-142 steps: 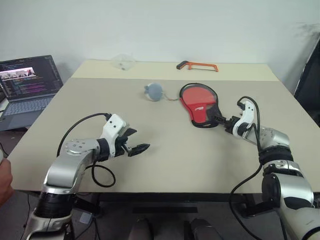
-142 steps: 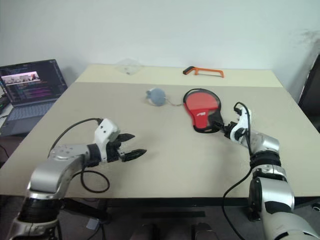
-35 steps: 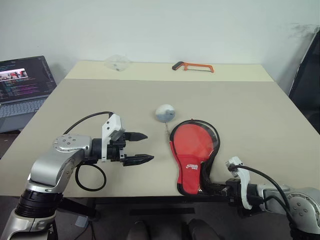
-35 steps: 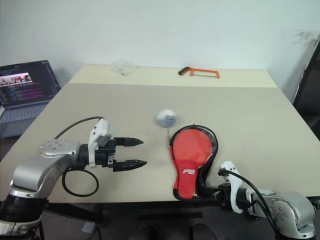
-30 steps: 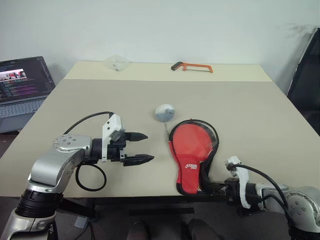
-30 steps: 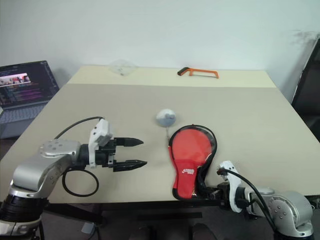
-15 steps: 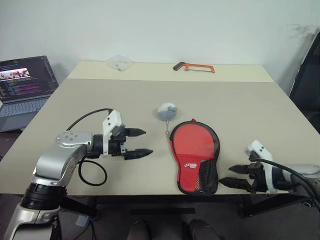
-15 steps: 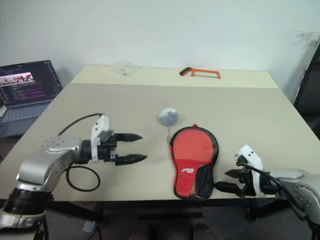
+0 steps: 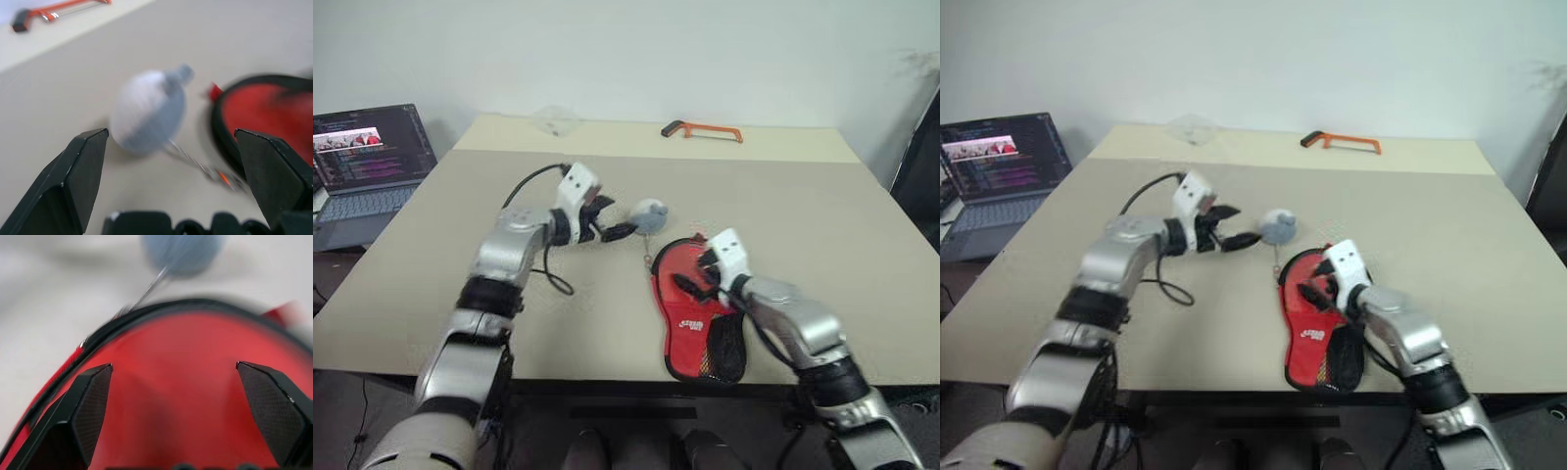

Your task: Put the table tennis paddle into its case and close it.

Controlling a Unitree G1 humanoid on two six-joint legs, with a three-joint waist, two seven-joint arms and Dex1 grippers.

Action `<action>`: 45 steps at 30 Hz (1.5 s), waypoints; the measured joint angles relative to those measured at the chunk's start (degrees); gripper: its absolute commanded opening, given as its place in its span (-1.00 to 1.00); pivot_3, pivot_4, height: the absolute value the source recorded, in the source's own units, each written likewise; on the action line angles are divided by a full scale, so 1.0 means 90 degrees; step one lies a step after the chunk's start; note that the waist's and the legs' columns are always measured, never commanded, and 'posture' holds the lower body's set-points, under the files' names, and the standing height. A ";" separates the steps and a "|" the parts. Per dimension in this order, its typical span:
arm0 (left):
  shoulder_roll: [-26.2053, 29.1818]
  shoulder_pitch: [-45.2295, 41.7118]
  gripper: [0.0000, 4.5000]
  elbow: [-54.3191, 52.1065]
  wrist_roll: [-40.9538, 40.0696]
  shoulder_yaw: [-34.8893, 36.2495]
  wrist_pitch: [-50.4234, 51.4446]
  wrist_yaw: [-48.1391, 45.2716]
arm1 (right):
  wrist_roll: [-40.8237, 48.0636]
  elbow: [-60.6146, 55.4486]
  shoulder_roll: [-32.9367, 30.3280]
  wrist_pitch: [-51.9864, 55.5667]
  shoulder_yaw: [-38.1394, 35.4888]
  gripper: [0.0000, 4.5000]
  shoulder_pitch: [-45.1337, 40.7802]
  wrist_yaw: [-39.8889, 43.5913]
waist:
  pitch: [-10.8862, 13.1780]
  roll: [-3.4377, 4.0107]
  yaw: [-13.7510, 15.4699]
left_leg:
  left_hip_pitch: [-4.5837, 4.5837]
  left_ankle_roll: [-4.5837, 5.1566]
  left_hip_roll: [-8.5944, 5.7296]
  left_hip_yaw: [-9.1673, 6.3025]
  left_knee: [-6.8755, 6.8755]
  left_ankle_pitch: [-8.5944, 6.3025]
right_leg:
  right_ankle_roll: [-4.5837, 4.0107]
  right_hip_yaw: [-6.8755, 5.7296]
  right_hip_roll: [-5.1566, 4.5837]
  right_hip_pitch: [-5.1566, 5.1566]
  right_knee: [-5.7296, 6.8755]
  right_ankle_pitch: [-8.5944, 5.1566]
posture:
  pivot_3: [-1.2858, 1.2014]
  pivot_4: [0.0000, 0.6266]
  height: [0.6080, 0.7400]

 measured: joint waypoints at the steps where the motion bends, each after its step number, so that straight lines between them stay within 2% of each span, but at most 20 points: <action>1: -0.0107 -0.0198 1.00 0.0372 0.0095 0.0004 -0.0228 0.0087 | -0.0107 0.0174 0.0125 -0.0144 -0.0006 0.97 -0.0066 -0.0067 | -0.0001 -0.0001 0.0012 | -0.0001 0.0000 0.0000 0.0000 0.0000 0.0000 | -0.0003 0.0000 0.0000 0.0001 -0.0003 0.0003 | 0.03 -0.52 1.00; 6: -0.0563 -0.0873 1.00 0.1994 0.0517 -0.0007 -0.1096 0.0120 | -0.0454 0.0733 0.0454 -0.0558 -0.0078 0.97 -0.0162 -0.0250 | -0.0003 -0.0003 0.0023 | 0.0010 0.0000 0.0001 -0.0006 -0.0002 0.0000 | -0.0001 -0.0008 0.0001 0.0006 0.0010 0.0001 | 0.03 -0.52 1.00; 10: -0.0858 -0.1161 1.00 0.2995 0.0890 -0.0132 -0.1378 0.0121 | -0.0598 0.0803 0.0616 -0.0589 -0.0183 0.97 -0.0136 -0.0319 | -0.0004 -0.0004 0.0007 | 0.0021 0.0000 0.0001 -0.0008 0.0002 0.0002 | 0.0004 -0.0007 0.0003 0.0014 0.0018 -0.0001 | 0.03 -0.52 1.00; 14: -0.1118 -0.1310 1.00 0.3843 0.1194 -0.0123 -0.1583 0.0581 | -0.0663 0.0646 0.0637 -0.0582 -0.0241 0.97 0.0017 -0.0314 | -0.0006 -0.0007 0.0003 | 0.0022 0.0001 0.0001 -0.0010 0.0007 0.0002 | 0.0006 -0.0008 0.0003 0.0019 0.0017 -0.0001 | 0.03 -0.52 1.00; 24: -0.1810 -0.1752 1.00 0.4511 0.1709 0.0042 -0.1832 0.2198 | -0.0860 0.0298 0.0737 -0.0292 -0.0265 0.97 0.0160 -0.0325 | -0.0008 -0.0009 0.0020 | 0.0023 0.0000 0.0000 -0.0010 0.0006 0.0003 | 0.0007 -0.0007 0.0003 0.0020 0.0017 -0.0001 | 0.03 -0.52 1.00; 30: -0.2026 -0.1776 1.00 0.4669 0.1963 0.0073 -0.1824 0.2739 | -0.0905 -0.0079 0.0794 -0.0060 -0.0254 0.97 0.0339 -0.0355 | -0.0008 -0.0009 0.0018 | 0.0023 -0.0001 0.0000 -0.0010 0.0006 0.0003 | 0.0007 -0.0008 0.0003 0.0020 0.0018 -0.0001 | 0.03 -0.52 1.00; 33: -0.2136 -0.1784 0.73 0.4703 0.2083 0.0076 -0.1800 0.2980 | -0.0949 -0.0201 0.0829 0.0026 -0.0247 1.00 0.0405 -0.0372 | -0.0008 -0.0010 0.0019 | 0.0023 -0.0002 0.0000 -0.0010 0.0006 0.0003 | 0.0007 -0.0008 0.0003 0.0021 0.0018 -0.0001 | 0.03 -0.52 1.00; 41: -0.2366 -0.1850 -0.55 0.4715 0.2246 0.0164 -0.1707 0.3338 | -0.1080 -0.0473 0.0907 0.0293 -0.0253 1.00 0.0526 -0.0461 | -0.0009 -0.0010 0.0020 | 0.0024 -0.0002 -0.0001 -0.0010 0.0006 0.0003 | 0.0007 -0.0008 0.0003 0.0022 0.0017 -0.0001 | 0.03 -0.52 1.00; 44: -0.2440 -0.1944 -0.94 0.4824 0.2282 0.0236 -0.1684 0.3580 | -0.1089 -0.0602 0.0895 0.0445 -0.0250 1.00 0.0568 -0.0453 | -0.0010 -0.0011 0.0025 | 0.0024 -0.0003 -0.0002 -0.0011 0.0006 0.0004 | 0.0008 -0.0008 0.0002 0.0022 0.0017 -0.0001 | 0.03 -0.52 1.00; 45: -0.2469 -0.1982 -1.00 0.4850 0.2307 0.0252 -0.1679 0.3653 | -0.1090 -0.0657 0.0890 0.0499 -0.0242 1.00 0.0586 -0.0446 | -0.0010 -0.0011 0.0025 | 0.0024 -0.0003 -0.0002 -0.0010 0.0006 0.0004 | 0.0009 -0.0008 0.0002 0.0022 0.0016 0.0000 | 0.03 -0.52 1.00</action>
